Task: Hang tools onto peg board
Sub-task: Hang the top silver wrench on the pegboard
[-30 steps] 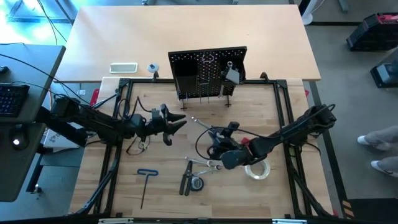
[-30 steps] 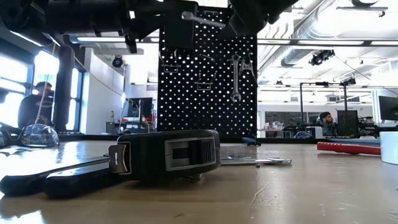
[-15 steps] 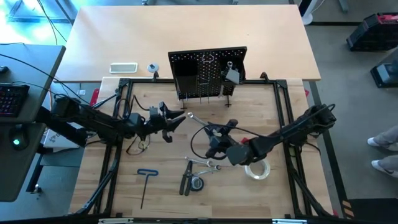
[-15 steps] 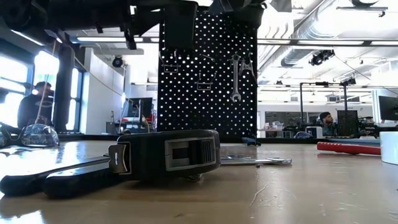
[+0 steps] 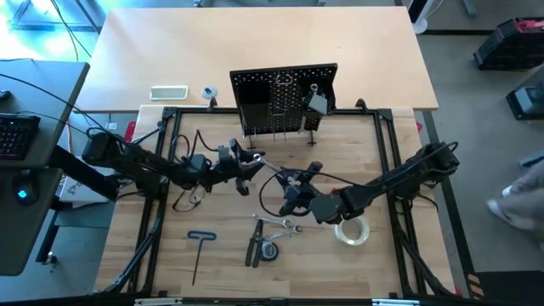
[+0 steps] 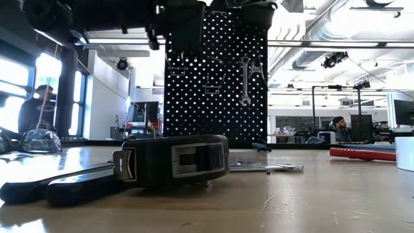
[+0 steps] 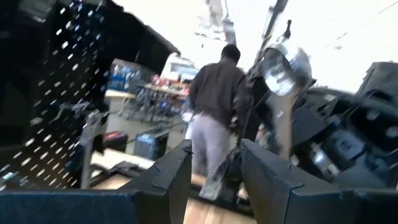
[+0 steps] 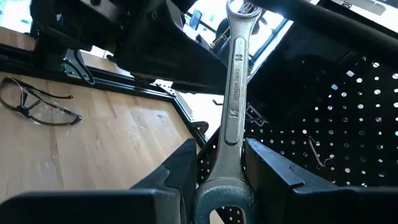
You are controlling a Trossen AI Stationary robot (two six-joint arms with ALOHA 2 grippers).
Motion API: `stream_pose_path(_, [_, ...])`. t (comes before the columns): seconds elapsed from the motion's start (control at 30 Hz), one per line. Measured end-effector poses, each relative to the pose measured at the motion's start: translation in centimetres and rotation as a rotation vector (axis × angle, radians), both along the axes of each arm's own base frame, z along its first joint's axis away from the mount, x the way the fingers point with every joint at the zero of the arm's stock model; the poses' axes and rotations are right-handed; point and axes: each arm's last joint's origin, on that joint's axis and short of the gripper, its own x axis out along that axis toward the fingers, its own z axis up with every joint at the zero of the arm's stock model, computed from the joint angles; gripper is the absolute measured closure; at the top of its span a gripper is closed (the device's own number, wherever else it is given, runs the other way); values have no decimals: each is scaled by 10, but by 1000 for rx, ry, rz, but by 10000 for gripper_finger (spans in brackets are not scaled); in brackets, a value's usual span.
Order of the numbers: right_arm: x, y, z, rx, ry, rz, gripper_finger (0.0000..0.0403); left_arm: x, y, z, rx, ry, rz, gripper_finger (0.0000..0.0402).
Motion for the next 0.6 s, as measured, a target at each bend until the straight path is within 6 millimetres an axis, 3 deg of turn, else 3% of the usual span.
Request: stream_pose_path(0.6, [0, 0, 0, 0, 4, 7, 298, 18, -2, 7, -14, -70, -33, 272])
